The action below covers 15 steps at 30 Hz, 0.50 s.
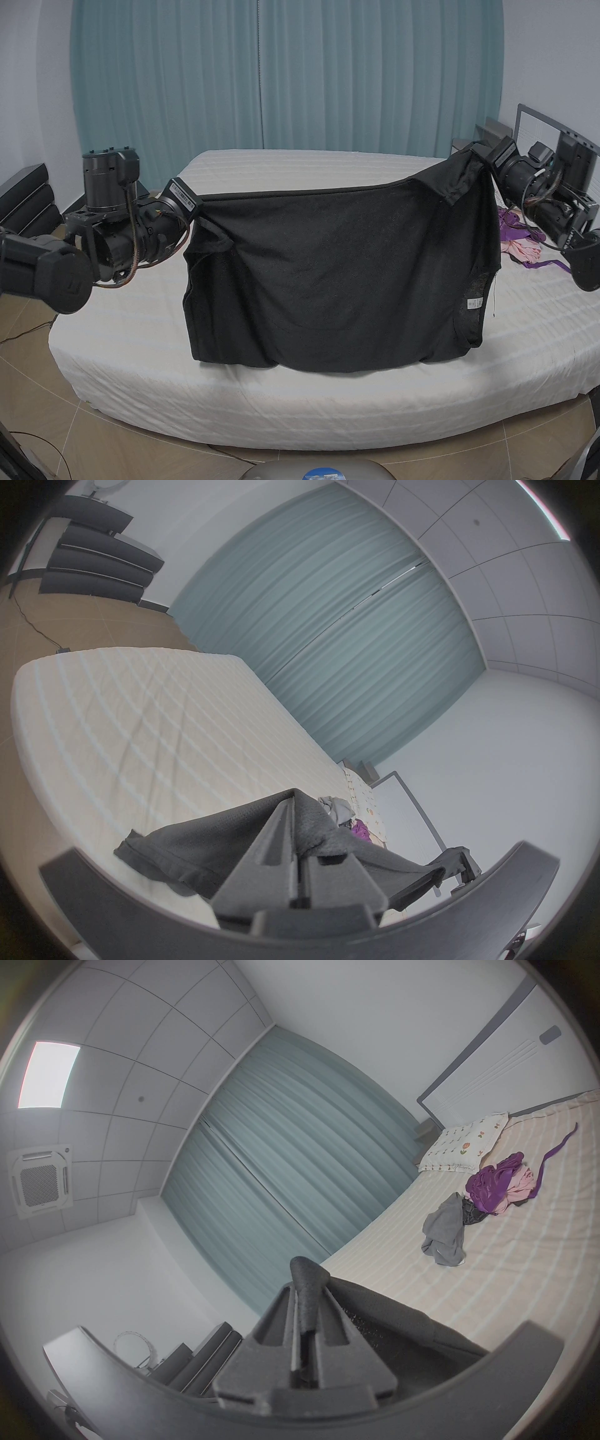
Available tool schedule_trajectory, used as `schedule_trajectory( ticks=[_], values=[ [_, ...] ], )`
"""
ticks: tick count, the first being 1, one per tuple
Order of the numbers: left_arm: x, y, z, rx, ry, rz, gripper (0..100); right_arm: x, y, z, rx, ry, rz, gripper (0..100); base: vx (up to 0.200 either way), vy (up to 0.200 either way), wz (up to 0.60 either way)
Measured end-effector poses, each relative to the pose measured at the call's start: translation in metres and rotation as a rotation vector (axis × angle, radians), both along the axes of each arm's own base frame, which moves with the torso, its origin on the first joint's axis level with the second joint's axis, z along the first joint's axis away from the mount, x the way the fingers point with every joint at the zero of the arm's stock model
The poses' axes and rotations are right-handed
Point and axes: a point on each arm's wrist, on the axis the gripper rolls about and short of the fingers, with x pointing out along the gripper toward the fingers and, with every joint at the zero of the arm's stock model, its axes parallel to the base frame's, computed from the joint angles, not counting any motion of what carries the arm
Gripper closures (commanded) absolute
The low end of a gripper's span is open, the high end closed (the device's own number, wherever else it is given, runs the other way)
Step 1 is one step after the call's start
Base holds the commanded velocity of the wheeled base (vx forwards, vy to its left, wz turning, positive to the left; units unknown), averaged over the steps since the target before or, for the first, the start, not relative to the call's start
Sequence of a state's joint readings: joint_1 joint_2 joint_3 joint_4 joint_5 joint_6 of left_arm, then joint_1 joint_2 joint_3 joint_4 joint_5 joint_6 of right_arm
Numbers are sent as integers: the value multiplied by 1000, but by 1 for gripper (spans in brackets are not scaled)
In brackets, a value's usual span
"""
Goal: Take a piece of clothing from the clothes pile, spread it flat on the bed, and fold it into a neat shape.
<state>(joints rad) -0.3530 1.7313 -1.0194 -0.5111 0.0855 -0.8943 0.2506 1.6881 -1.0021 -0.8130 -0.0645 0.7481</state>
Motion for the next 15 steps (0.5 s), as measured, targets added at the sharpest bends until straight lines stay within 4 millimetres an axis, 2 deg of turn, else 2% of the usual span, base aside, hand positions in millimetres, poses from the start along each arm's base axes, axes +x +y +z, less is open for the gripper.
schedule_trajectory(
  ticks=[8,13,15],
  values=[
    [47,-6,-15,20,9,22,100,56,6,-22,-35,11,-25,100,200,0,0],
    [76,-10,-36,42,41,32,100,86,11,-50,-54,59,-30,100,200,0,0],
    [87,-12,-48,51,61,35,100,97,13,-64,-66,84,-32,100,0,0,0]
  ],
)
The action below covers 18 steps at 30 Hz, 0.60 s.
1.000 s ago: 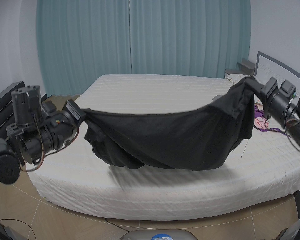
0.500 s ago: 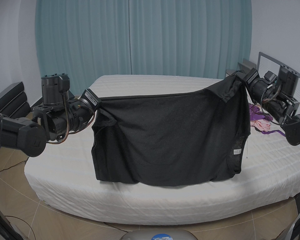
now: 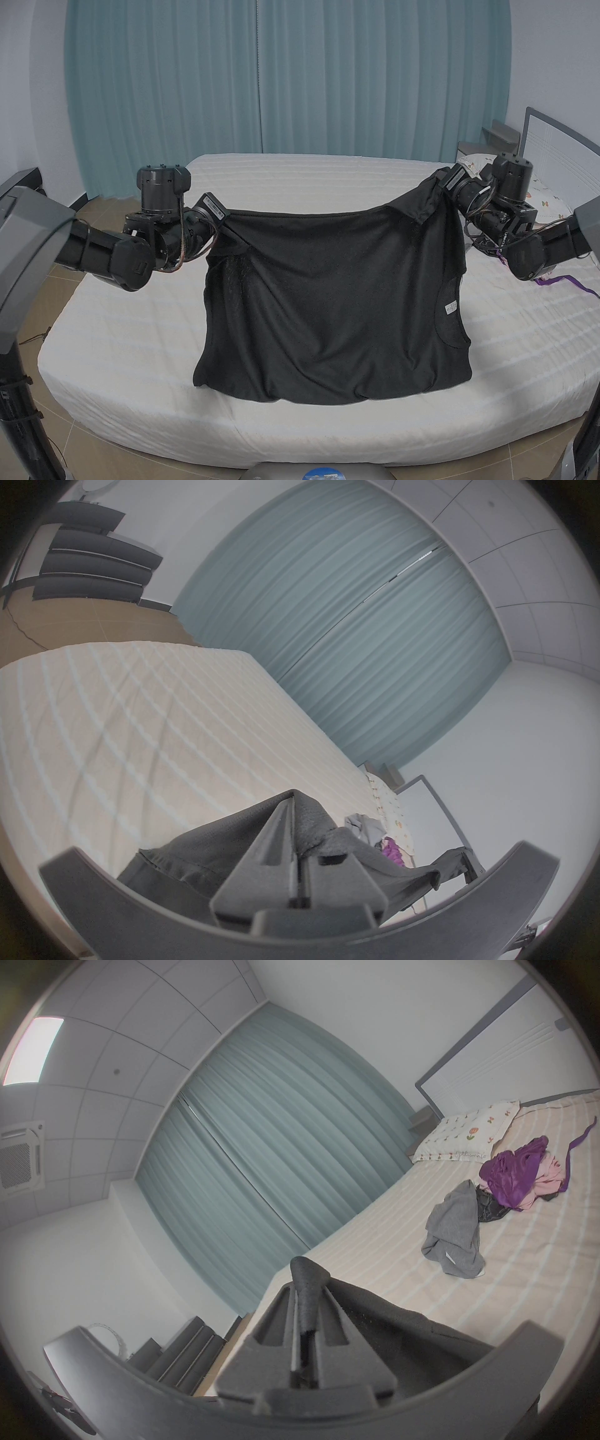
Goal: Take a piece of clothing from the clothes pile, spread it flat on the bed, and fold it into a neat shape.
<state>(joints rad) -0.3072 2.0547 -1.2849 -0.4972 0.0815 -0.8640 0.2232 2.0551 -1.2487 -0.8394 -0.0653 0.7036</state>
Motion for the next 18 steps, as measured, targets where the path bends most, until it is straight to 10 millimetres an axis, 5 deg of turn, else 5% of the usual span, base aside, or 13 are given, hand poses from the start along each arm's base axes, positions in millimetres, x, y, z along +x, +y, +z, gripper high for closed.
schedule_trajectory(
  ticks=[18],
  values=[
    [59,-16,-109,28,164,22,100,60,10,-125,-47,174,-7,100,0,0,0]
  ],
)
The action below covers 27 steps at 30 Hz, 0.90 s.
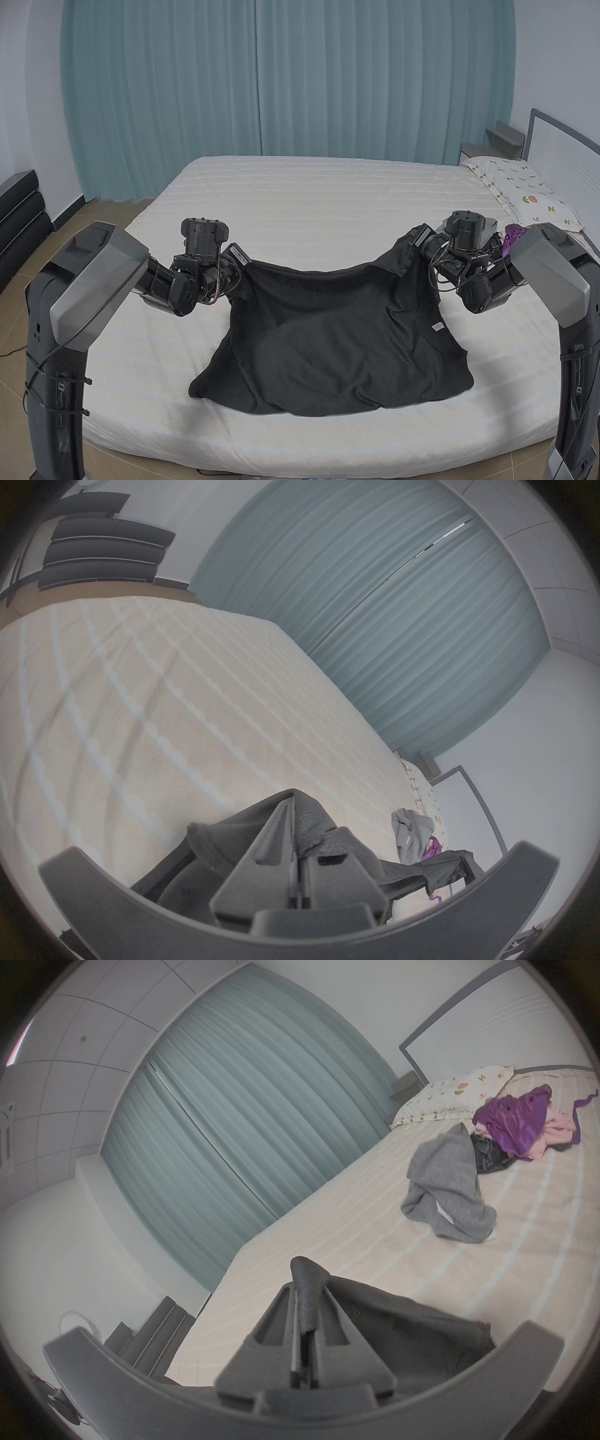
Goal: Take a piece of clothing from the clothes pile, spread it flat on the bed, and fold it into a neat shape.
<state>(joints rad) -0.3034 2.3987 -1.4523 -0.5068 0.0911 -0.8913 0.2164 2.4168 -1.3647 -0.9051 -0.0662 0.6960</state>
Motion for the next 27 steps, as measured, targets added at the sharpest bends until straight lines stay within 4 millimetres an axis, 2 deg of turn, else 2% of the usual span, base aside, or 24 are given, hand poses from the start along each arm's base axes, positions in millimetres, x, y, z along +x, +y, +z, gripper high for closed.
schedule_trajectory(
  ticks=[1,2,3,13,24,27],
  values=[
    [2,0,-4,1,6,1,100,2,0,-5,-1,6,0,100,0,0,0],
    [3,-1,-9,3,12,3,100,4,0,-9,-2,13,-2,0,0,0,0],
    [5,-1,-13,4,17,4,0,6,0,-13,-4,18,-3,0,0,0,0],
    [18,-2,-46,25,53,31,0,19,-8,-60,-15,90,-30,0,0,0,0],
    [19,12,-60,87,128,119,0,12,-14,-78,-20,152,-98,0,0,0,0],
    [18,15,-55,100,141,141,0,6,-13,-78,17,177,-101,0,0,0,0]
  ],
)
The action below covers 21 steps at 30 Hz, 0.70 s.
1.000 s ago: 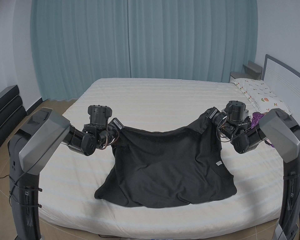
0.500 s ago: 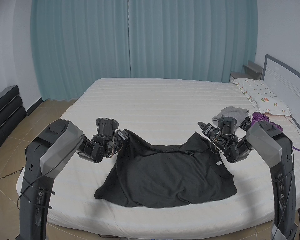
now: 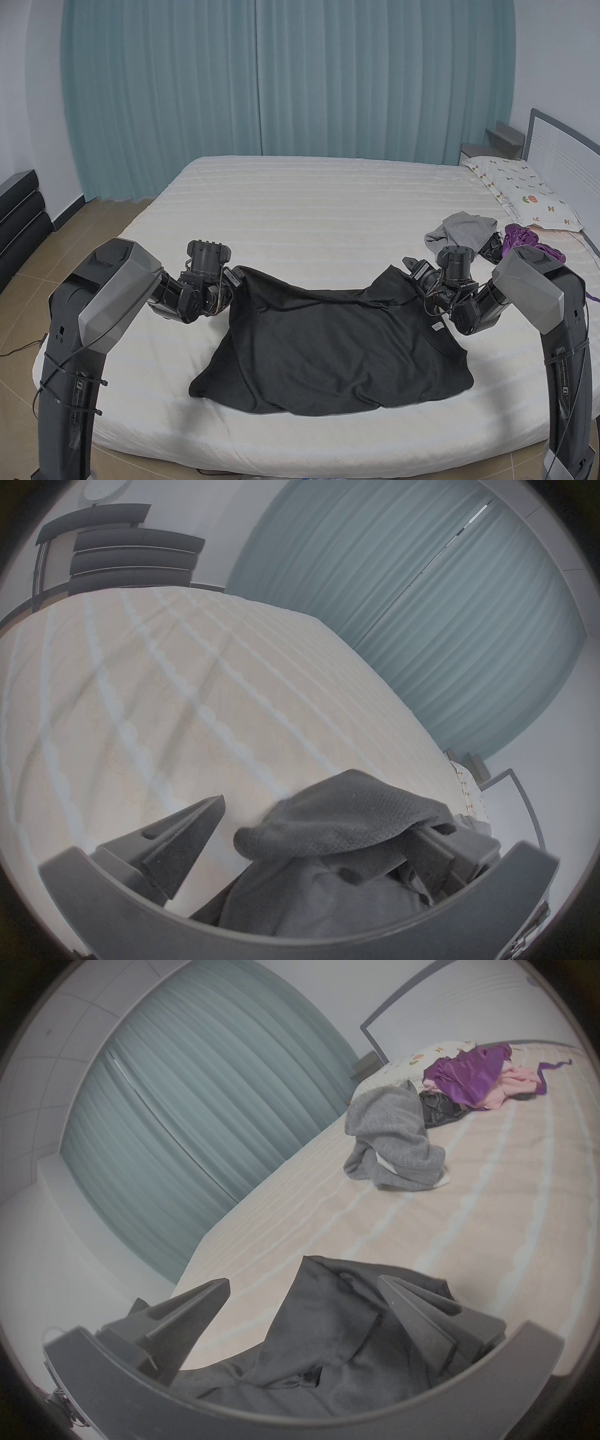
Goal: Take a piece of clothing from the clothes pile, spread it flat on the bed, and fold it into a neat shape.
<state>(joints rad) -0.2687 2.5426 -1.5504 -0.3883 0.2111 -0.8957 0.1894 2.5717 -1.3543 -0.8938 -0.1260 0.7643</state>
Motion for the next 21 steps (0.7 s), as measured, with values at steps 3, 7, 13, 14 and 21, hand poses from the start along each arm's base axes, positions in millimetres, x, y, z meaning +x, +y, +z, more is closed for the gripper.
schedule_trajectory(
  ticks=[3,7,13,14,21],
  values=[
    [-3,2,11,-16,9,-17,0,-7,0,2,18,20,8,0,0,0,0],
    [-11,7,22,-41,79,-61,0,-17,-1,3,24,50,14,0,0,0,0],
    [-29,15,30,-99,217,-152,0,-36,1,2,17,102,26,0,0,0,0],
    [-32,17,30,-104,237,-158,0,-39,1,2,15,107,28,0,0,0,0],
    [-51,24,26,-137,323,-217,0,-55,6,2,6,138,46,0,0,0,0]
  ],
)
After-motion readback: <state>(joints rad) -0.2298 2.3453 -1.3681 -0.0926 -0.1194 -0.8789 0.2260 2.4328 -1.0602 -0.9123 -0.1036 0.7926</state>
